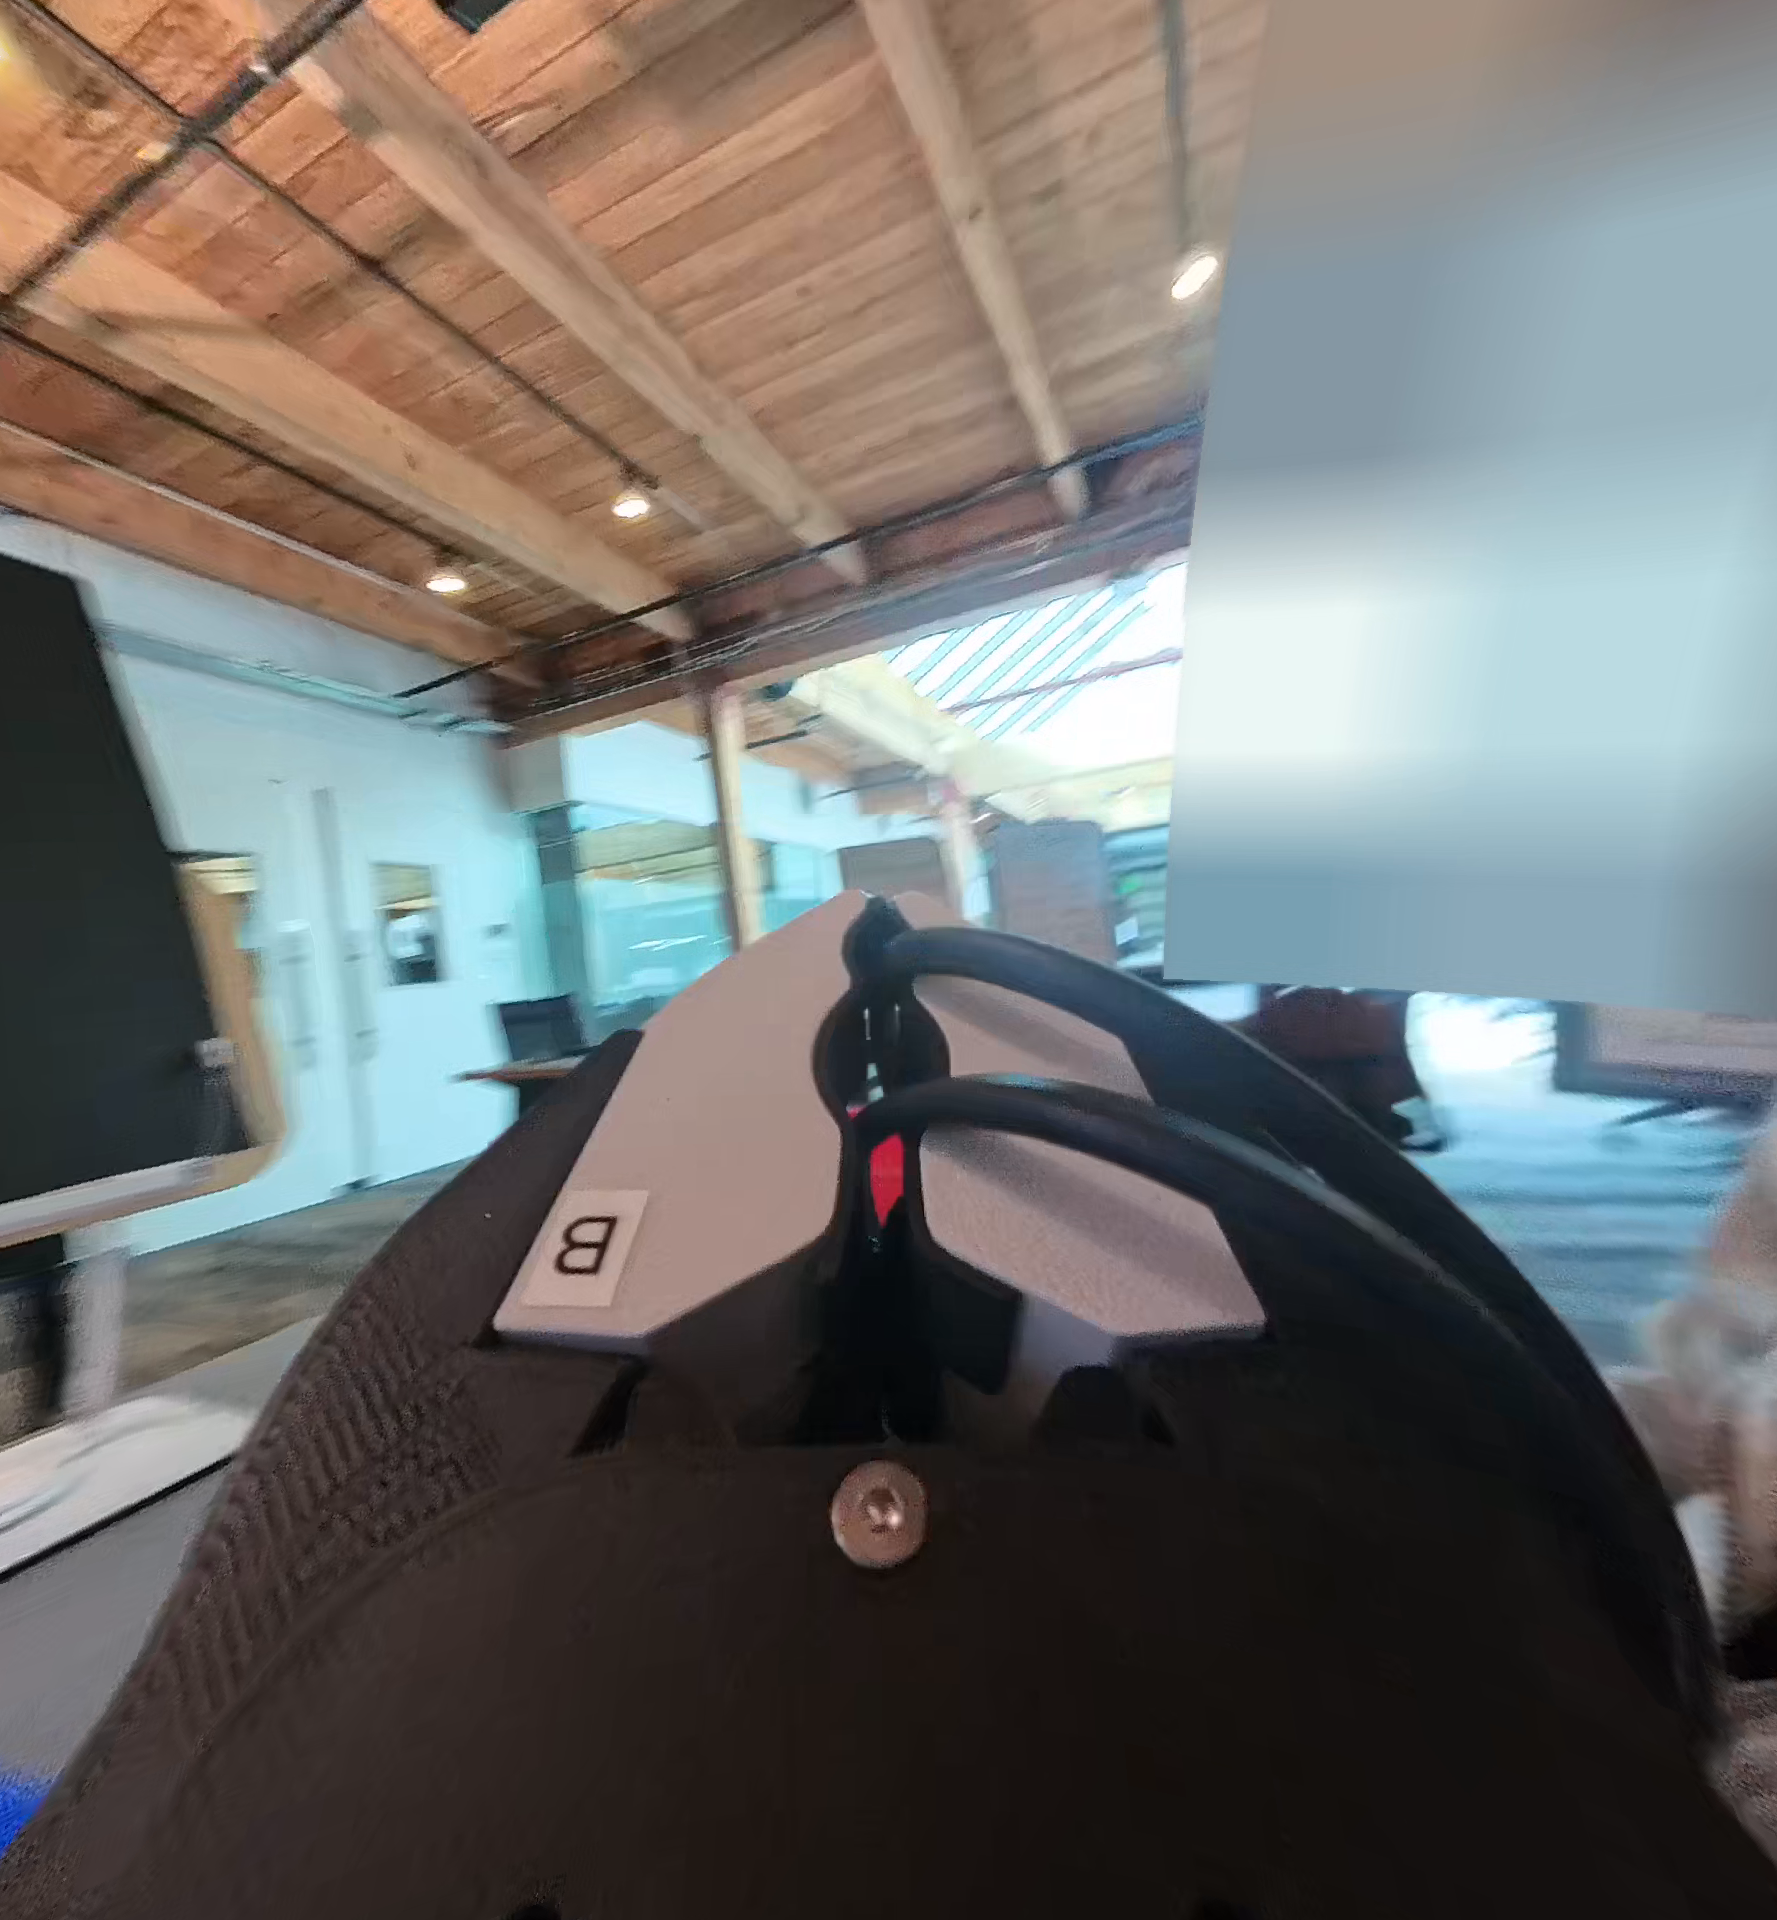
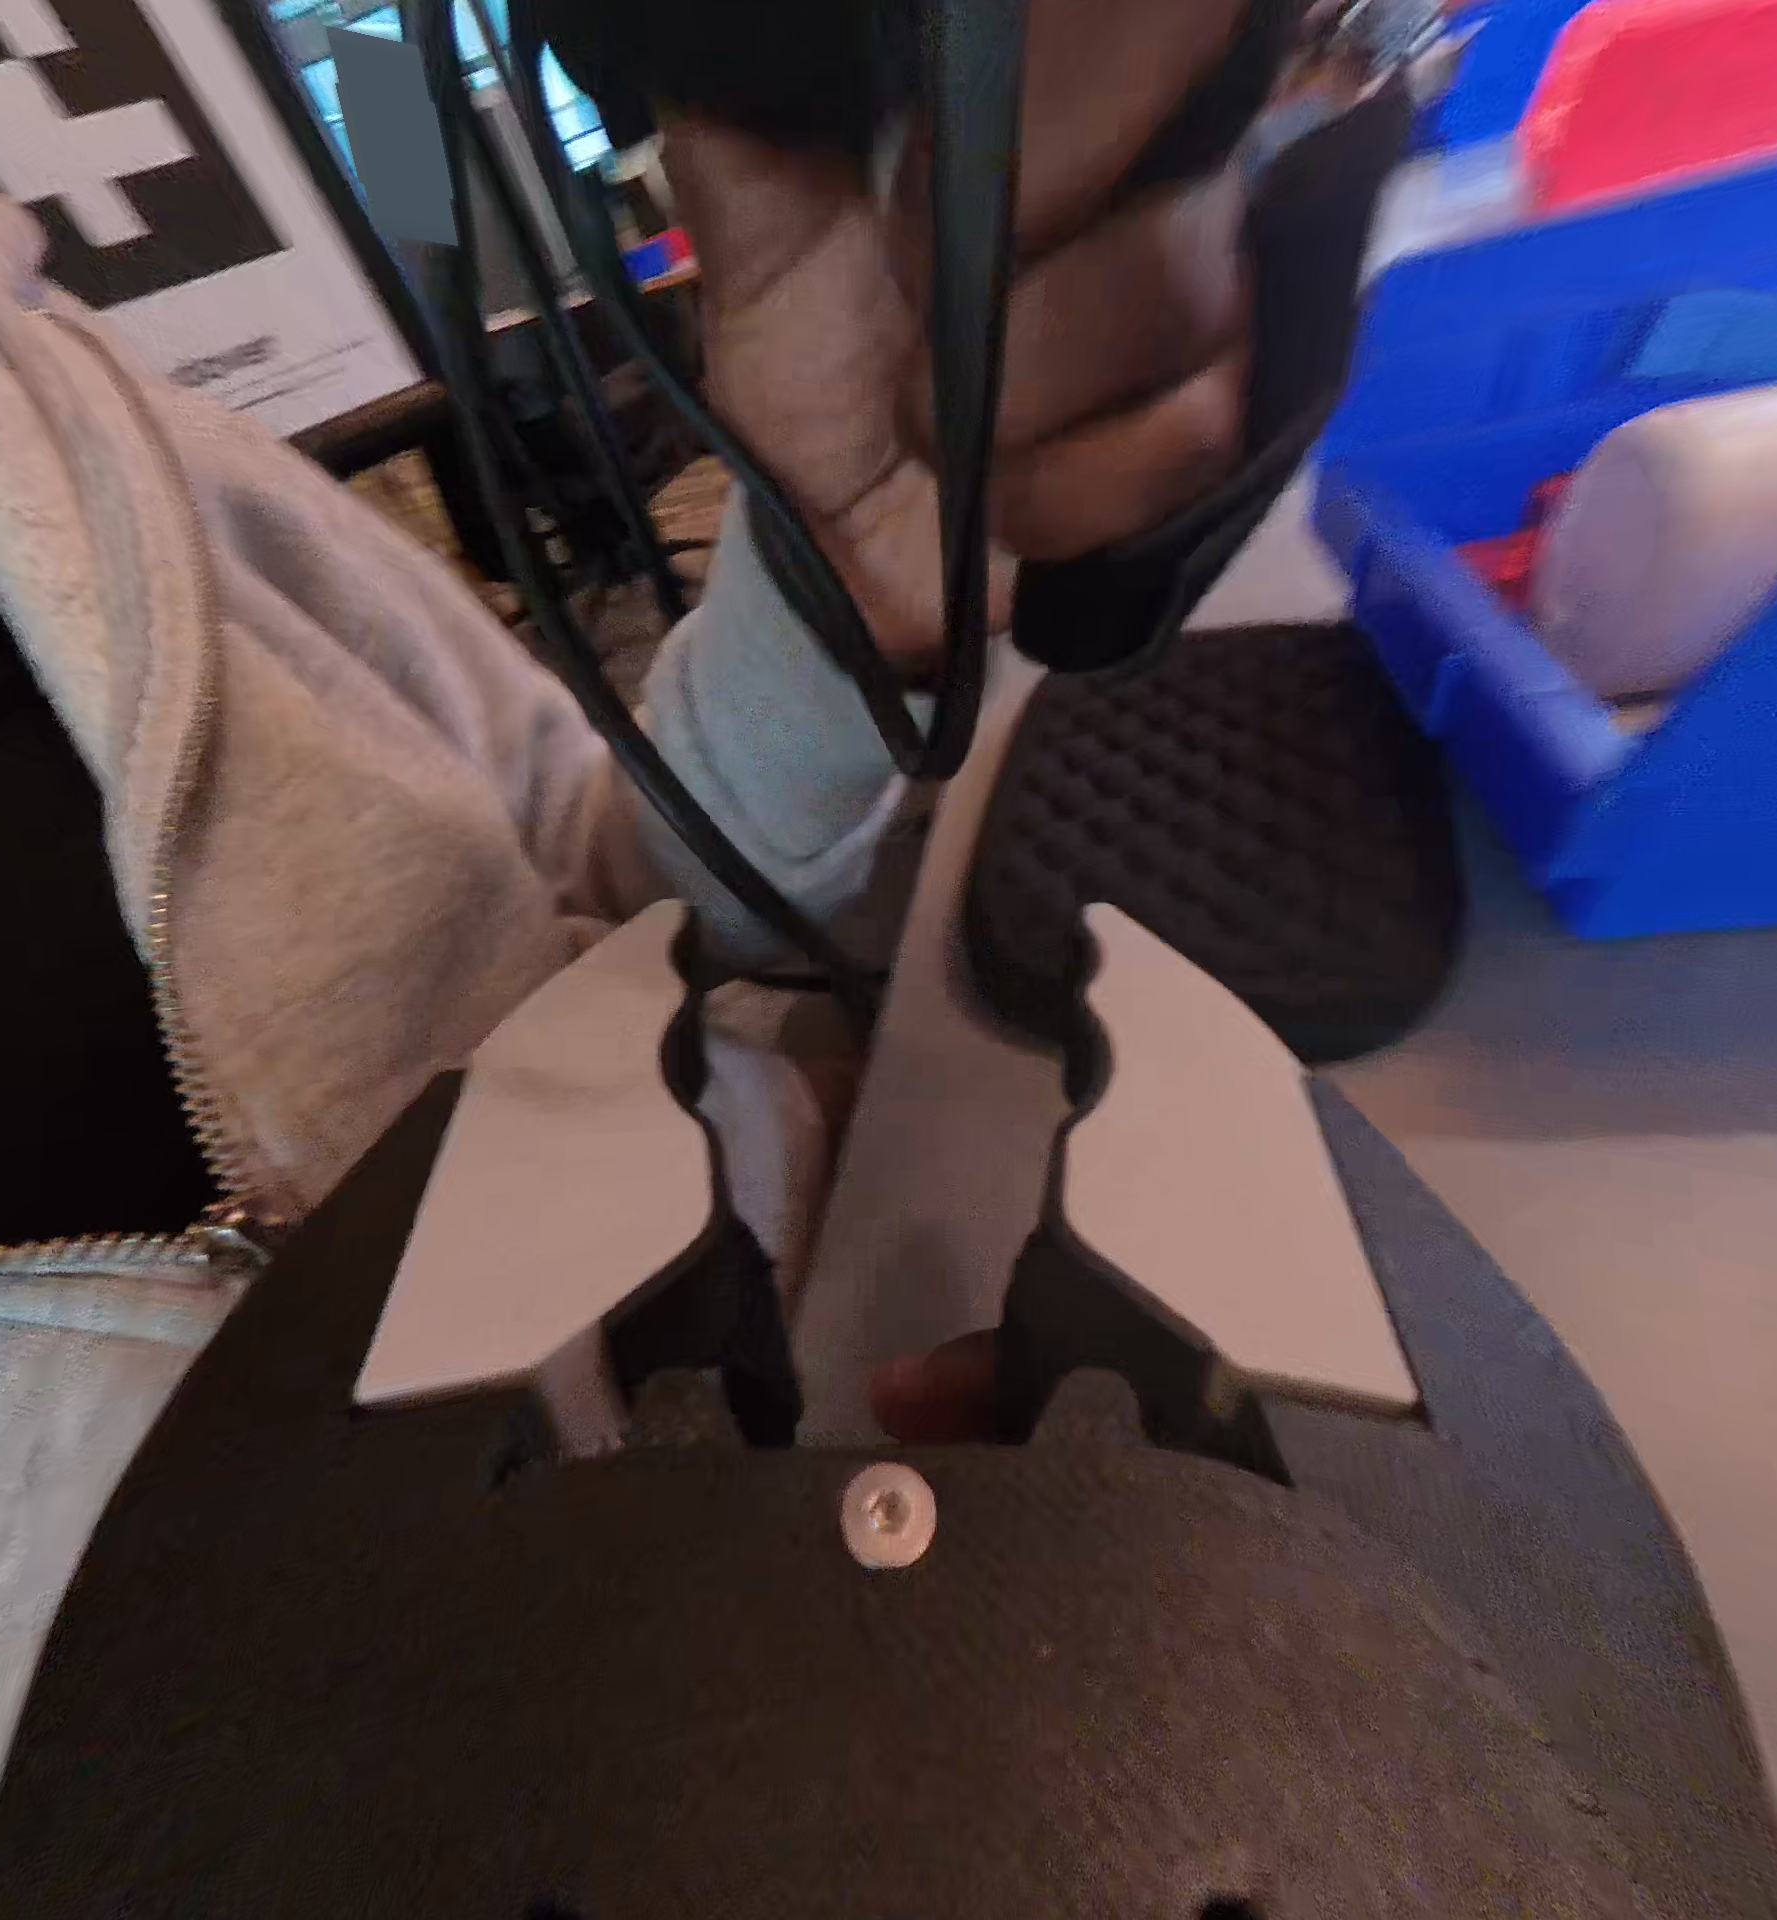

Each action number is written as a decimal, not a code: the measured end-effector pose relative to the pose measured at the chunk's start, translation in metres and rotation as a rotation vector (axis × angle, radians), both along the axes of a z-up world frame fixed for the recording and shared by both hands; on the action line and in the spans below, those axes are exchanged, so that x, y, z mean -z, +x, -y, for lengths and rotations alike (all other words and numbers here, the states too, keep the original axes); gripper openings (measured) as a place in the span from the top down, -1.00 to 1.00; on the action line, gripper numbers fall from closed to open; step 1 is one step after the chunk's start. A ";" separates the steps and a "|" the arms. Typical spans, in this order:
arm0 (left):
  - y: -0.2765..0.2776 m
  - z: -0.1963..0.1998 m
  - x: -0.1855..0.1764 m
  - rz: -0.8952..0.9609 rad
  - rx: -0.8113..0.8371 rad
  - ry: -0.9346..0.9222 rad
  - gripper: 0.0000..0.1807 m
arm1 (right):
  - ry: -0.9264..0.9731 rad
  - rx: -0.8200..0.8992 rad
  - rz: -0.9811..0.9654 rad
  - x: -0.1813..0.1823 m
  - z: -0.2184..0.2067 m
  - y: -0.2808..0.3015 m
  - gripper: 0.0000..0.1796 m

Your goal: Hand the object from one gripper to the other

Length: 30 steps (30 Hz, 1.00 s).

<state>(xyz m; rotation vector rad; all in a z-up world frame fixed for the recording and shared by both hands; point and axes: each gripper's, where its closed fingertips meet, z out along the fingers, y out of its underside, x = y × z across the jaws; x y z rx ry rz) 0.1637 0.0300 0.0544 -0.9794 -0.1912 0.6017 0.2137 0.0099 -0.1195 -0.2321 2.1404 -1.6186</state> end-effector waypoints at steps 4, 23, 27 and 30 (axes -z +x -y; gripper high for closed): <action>-0.028 0.019 0.013 0.006 -0.354 -0.129 0.98 | -0.240 0.204 -0.155 -0.040 -0.009 -0.034 -0.21; -0.062 0.023 0.030 0.018 -0.851 -0.316 1.00 | -0.489 0.539 -0.667 -0.060 0.007 -0.020 0.93; -0.064 0.026 0.034 0.044 -0.865 -0.320 1.00 | -0.533 0.543 -0.700 -0.074 -0.007 -0.024 0.94; -0.067 0.031 0.039 0.089 -0.839 -0.301 0.97 | -0.560 0.574 -0.690 -0.091 -0.022 -0.034 0.95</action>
